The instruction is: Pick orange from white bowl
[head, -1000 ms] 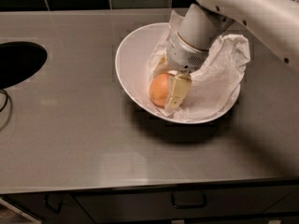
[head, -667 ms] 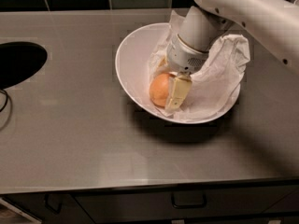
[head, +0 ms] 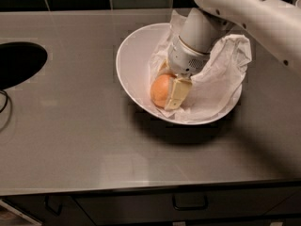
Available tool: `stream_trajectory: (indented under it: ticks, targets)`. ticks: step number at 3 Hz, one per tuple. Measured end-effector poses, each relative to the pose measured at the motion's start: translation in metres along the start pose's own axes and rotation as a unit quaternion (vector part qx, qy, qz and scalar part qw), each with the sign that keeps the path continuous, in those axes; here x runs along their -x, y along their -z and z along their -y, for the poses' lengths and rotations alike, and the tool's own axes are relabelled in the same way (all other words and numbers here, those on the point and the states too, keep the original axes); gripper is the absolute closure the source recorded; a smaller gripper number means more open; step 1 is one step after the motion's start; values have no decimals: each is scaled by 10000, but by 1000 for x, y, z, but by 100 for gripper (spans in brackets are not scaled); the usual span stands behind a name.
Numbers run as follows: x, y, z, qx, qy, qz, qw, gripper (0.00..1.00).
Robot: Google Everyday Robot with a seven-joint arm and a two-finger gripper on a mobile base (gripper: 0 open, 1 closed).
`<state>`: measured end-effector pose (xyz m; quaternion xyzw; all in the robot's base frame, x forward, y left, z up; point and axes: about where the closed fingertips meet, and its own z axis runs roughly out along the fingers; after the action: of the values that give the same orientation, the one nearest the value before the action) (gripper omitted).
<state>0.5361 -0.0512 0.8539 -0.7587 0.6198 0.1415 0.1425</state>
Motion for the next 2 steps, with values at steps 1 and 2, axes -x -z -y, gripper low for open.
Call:
stream_trajectory:
  ticks: [1,2]
  targets:
    - [0,0,0,-1,1,1,10000,88]
    - [9,9,-1,-207,142,136,9996,100]
